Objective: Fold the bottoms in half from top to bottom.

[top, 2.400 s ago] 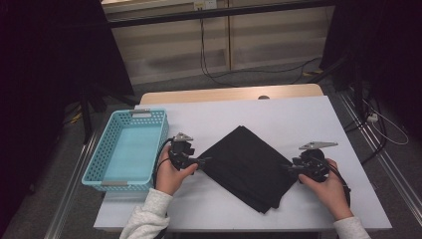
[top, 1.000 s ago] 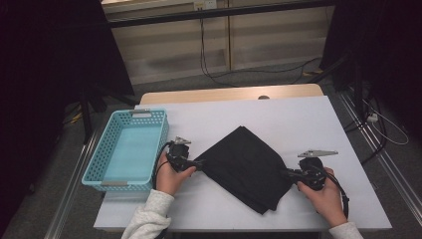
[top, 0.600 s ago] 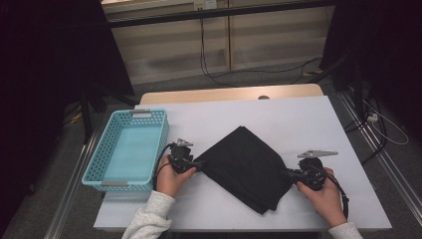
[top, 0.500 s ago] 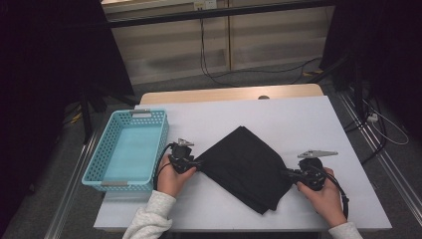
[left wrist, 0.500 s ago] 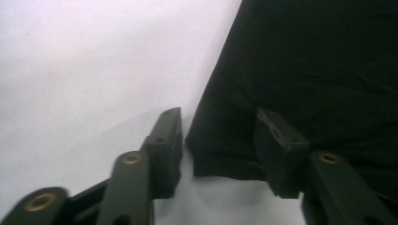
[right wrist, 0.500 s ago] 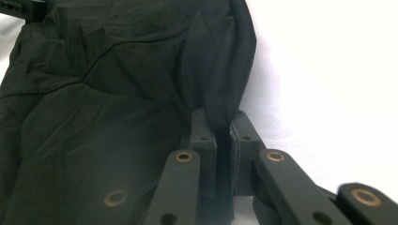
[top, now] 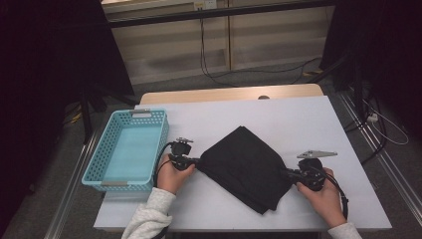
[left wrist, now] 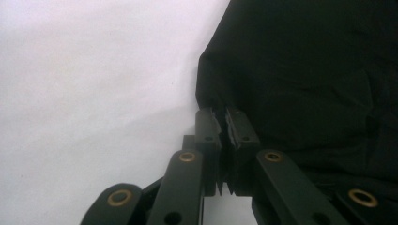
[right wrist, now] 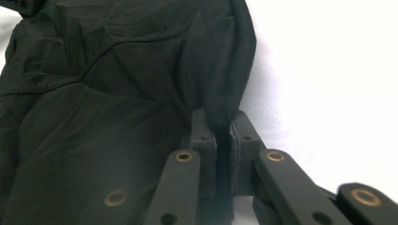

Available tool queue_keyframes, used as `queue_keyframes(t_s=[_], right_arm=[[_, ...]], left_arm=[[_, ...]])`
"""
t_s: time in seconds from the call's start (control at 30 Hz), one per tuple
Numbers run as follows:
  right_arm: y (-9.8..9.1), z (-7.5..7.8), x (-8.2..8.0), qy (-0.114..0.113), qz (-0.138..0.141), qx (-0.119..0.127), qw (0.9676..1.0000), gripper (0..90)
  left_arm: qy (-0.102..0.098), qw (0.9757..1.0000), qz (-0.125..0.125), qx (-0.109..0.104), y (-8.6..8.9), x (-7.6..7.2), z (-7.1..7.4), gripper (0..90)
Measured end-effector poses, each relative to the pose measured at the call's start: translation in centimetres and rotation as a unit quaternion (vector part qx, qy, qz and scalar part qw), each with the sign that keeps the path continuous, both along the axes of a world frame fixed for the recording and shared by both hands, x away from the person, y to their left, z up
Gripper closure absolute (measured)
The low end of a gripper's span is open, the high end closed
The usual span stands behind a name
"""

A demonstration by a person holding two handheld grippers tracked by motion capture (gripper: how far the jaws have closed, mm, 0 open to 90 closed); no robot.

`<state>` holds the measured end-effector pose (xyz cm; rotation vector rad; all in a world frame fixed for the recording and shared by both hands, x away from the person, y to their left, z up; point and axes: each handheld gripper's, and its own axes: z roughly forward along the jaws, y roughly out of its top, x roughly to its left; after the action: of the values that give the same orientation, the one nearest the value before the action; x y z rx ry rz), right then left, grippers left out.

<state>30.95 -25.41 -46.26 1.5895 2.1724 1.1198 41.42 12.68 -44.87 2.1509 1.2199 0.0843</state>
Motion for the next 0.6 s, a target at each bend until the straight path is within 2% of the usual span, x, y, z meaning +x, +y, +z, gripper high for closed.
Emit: queue_keyframes(t_s=[0.23,0.4,0.6], right_arm=[[-0.1,0.0,-0.1,-0.002,-0.004,0.005,1.0,83.2],[0.0,0.1,-0.2,0.002,-0.004,0.011,0.9999,83.5],[0.6,0.3,-0.9,0.005,0.001,0.011,0.9999,83.6]], left_arm=[[0.014,0.9999,0.004,0.001,0.7,0.7,1.4,86.4],[0.014,0.9998,0.009,0.005,0.7,1.5,2.7,86.8],[0.027,0.9995,0.012,0.007,0.8,2.6,3.4,86.9]])
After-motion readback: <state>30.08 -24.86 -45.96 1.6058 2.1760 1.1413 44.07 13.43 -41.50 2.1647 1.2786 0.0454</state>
